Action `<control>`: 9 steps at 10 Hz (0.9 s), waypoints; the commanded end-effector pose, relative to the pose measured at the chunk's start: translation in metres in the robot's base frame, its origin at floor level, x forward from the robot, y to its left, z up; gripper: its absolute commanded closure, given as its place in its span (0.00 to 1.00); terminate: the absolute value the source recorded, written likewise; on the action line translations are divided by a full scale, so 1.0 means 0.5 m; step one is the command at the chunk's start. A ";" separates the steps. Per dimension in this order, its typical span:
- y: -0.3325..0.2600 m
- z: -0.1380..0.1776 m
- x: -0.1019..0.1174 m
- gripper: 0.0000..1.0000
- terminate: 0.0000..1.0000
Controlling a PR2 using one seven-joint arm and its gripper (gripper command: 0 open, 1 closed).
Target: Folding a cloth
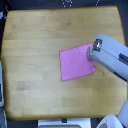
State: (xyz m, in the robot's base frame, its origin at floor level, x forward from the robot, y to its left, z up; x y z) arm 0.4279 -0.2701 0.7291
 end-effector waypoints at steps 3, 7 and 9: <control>0.005 0.019 -0.003 1.00 0.00; 0.026 0.049 0.001 1.00 0.00; 0.055 0.084 0.009 1.00 0.00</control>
State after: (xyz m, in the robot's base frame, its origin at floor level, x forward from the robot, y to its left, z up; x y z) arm 0.4273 -0.2659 0.7393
